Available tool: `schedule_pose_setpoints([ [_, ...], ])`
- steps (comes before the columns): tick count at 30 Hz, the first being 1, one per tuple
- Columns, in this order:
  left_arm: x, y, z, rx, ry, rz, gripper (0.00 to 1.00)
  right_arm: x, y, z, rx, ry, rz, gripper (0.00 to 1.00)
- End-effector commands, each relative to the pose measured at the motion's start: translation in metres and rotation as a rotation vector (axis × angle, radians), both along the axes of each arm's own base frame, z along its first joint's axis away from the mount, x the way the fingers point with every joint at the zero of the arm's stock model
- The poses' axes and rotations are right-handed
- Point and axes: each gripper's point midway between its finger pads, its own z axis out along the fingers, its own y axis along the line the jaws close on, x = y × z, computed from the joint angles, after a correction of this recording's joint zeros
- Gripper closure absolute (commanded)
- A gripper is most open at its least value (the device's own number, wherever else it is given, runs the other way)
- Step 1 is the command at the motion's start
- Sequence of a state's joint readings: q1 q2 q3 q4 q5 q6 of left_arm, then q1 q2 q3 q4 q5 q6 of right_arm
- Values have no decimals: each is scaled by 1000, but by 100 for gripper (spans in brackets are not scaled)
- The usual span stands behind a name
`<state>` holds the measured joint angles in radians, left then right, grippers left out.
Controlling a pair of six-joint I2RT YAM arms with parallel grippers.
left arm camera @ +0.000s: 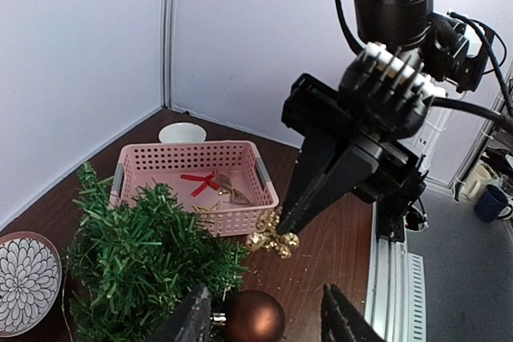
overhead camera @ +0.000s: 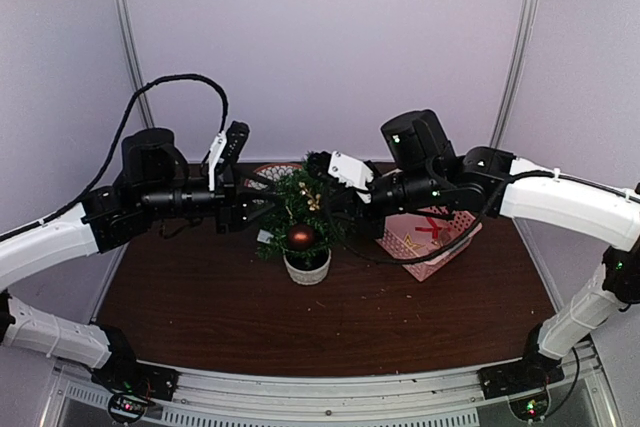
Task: Decorate the small christmas tree
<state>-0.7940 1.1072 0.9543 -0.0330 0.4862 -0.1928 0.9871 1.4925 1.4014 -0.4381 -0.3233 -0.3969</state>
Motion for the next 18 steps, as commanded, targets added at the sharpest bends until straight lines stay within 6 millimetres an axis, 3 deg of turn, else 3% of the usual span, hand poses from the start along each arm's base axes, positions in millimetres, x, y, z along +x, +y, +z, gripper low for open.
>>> schedule_pose_setpoints([
  [1, -2, -6, 32, -99, -62, -23, 53, -9, 9, 4, 24, -9, 38, 100],
  [10, -16, -21, 34, -115, -65, -103, 54, -14, 15, 0, 19, 2, 59, 100],
  [18, -5, -26, 30, -103, -50, -66, 63, -20, 16, 5, 21, -11, 76, 100],
])
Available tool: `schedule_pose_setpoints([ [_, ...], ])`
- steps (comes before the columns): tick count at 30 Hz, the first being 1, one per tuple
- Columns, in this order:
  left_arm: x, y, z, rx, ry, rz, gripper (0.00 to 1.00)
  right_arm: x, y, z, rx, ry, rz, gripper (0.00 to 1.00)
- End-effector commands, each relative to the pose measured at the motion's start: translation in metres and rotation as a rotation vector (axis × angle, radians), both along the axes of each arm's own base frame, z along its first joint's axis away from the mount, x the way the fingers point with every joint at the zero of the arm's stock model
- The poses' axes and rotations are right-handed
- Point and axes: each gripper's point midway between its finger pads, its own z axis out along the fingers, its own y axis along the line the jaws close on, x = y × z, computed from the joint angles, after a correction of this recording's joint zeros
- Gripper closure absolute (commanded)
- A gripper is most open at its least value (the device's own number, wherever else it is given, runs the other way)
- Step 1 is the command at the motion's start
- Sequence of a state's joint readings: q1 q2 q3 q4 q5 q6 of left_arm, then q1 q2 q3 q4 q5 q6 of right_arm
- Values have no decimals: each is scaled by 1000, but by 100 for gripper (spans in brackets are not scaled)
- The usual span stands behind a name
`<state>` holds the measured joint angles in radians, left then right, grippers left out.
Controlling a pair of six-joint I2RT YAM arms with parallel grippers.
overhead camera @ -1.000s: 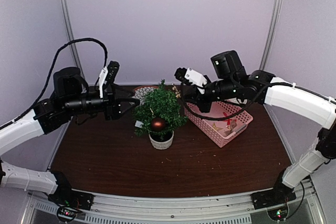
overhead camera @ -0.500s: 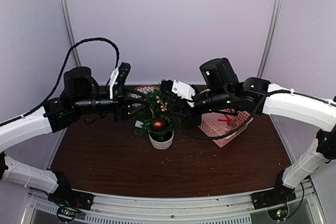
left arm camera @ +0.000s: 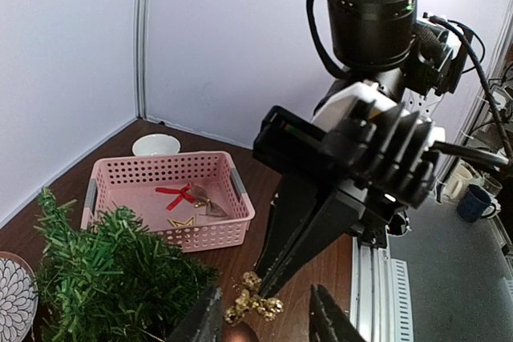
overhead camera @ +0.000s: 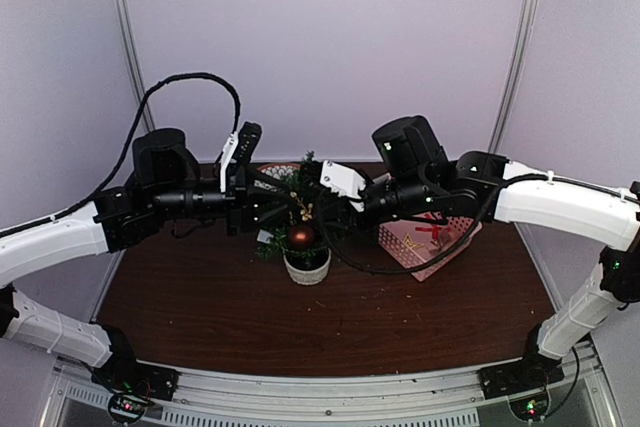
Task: Decorate the small christmas tree
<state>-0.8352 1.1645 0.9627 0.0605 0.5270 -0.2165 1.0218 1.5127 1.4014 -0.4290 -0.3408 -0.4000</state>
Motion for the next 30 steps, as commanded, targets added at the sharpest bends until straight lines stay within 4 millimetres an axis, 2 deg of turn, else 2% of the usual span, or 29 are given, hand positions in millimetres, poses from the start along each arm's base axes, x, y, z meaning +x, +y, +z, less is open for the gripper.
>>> schedule_pose_setpoints([
  [1, 6, -4, 25, -61, -41, 18, 65, -6, 3, 11, 26, -21, 26, 100],
  [6, 7, -5, 24, -64, -38, 22, 77, -8, 2, 11, 24, -25, 28, 100],
  [10, 5, -6, 25, -75, -36, 9, 98, -7, 1, 10, 26, -35, 22, 100],
  [16, 5, -7, 26, -83, -28, 4, 100, -3, -2, 8, 34, -52, -1, 99],
  [18, 5, -7, 27, -84, -28, 8, 100, -2, -3, 10, 45, -54, -16, 91],
  [21, 9, -1, 31, -91, -45, 49, 100, 1, -7, 14, 57, -57, -51, 58],
  [22, 12, 2, 32, -94, -51, 78, 100, 3, -9, 15, 60, -59, -64, 53],
  [27, 28, 25, 28, -98, -60, 248, 100, 12, -22, 23, 95, -53, -140, 43],
  [30, 39, 52, 26, -120, -59, 398, 100, 20, -32, 27, 129, -17, -190, 40],
])
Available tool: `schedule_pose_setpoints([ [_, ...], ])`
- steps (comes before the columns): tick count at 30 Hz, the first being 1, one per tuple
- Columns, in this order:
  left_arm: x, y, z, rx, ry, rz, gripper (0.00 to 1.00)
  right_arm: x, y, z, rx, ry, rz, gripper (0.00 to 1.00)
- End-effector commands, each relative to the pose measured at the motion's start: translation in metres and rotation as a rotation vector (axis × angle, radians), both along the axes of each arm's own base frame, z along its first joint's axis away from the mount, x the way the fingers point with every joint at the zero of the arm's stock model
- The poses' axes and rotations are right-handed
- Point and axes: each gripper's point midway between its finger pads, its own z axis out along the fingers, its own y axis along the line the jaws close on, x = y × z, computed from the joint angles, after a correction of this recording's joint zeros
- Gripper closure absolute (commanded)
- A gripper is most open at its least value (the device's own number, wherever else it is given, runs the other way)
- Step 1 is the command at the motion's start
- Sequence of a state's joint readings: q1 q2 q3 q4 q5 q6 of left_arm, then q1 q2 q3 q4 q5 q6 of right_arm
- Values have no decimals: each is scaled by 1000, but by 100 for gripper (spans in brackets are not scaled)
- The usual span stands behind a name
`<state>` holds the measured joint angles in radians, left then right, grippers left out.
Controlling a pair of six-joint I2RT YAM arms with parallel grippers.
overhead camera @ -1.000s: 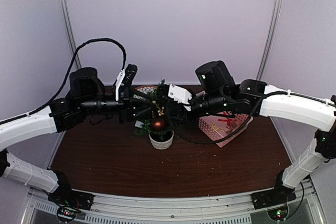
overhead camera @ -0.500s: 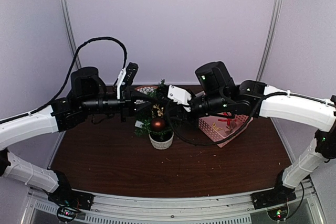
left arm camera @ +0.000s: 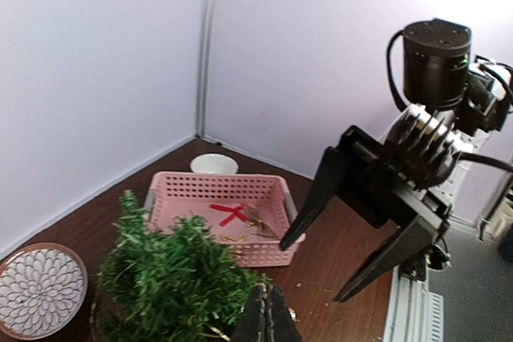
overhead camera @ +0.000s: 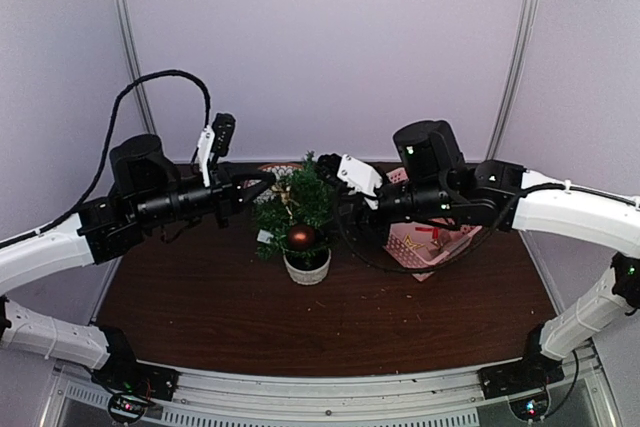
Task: Decorate the small christmas tree
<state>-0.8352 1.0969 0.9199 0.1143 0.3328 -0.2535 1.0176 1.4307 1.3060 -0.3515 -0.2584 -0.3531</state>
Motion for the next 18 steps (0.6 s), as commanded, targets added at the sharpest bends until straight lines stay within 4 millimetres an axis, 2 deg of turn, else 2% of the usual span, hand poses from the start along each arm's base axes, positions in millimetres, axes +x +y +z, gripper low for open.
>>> schedule_pose_setpoints([
  [1, 22, 42, 9, -73, -22, 259, 100, 15, -17, 21, 95, 23, -105, 39],
  [6, 42, 94, -6, -116, 26, 482, 100, 40, -37, 16, 145, 141, -207, 35],
  [10, 58, 115, -17, -119, 80, 563, 100, 61, -51, 0, 164, 266, -267, 32],
  [14, 72, 118, -18, -141, 109, 563, 100, 71, -58, -17, 159, 347, -297, 33],
  [18, 80, 96, -23, -103, 121, 479, 100, 71, -56, -37, 131, 427, -311, 35],
])
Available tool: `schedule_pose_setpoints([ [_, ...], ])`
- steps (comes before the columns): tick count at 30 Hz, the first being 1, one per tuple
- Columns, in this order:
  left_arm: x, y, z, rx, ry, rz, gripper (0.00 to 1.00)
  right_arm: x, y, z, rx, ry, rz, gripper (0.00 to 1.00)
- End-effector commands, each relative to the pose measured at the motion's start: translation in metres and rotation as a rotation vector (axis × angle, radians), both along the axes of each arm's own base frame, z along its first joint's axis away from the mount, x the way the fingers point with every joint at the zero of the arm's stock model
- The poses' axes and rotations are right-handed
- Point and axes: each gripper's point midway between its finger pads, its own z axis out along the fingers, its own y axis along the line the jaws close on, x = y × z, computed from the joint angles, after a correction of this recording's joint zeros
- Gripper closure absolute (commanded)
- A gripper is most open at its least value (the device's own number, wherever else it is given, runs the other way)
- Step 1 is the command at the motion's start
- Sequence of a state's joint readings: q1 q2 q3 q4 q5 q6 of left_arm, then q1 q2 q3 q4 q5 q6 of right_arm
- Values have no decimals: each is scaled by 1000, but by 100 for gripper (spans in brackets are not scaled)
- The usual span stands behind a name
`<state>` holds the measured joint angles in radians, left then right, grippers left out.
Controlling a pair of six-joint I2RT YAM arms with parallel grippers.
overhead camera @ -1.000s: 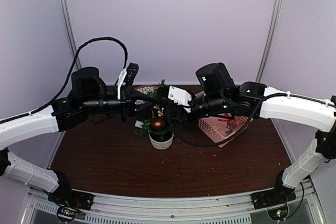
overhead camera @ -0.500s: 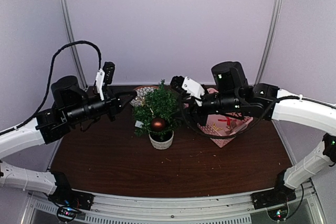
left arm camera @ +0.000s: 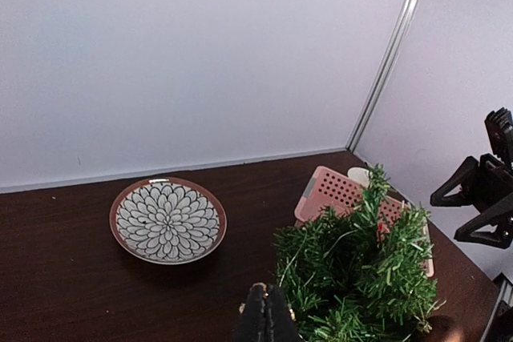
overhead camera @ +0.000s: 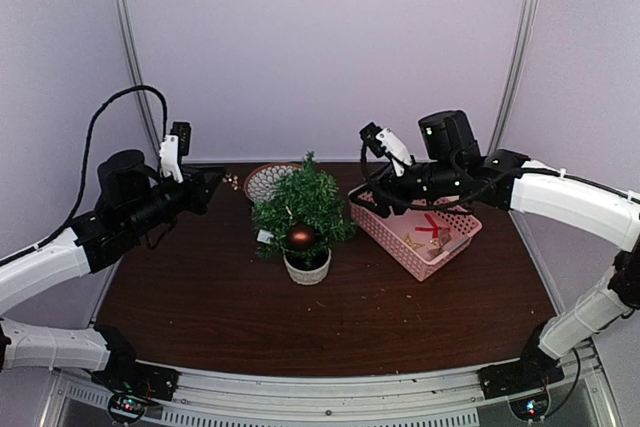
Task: Decorate the small christmas tree
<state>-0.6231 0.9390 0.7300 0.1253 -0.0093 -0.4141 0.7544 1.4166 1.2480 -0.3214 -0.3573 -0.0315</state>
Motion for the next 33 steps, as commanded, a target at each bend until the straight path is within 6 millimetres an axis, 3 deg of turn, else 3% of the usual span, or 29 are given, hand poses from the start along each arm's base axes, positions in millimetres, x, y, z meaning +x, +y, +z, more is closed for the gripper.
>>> schedule_pose_setpoints([
  [1, 5, -26, 11, -33, -11, -110, 100, -8, 8, -29, -2, 144, 20, 35],
  [6, 4, -45, 4, -33, 9, -206, 100, -9, 13, -47, -19, 195, 34, 37],
  [10, 2, -47, 3, -26, 7, -223, 100, -7, 17, -56, -25, 217, 43, 38],
  [16, 0, -30, 31, 17, -77, -152, 100, -6, 22, -69, -39, 243, 56, 39],
  [20, -1, -33, 38, 11, -68, -172, 100, -6, 23, -71, -40, 243, 62, 39],
  [33, 12, -55, -3, 76, 78, -233, 100, -6, 23, -78, -59, 250, 64, 39],
])
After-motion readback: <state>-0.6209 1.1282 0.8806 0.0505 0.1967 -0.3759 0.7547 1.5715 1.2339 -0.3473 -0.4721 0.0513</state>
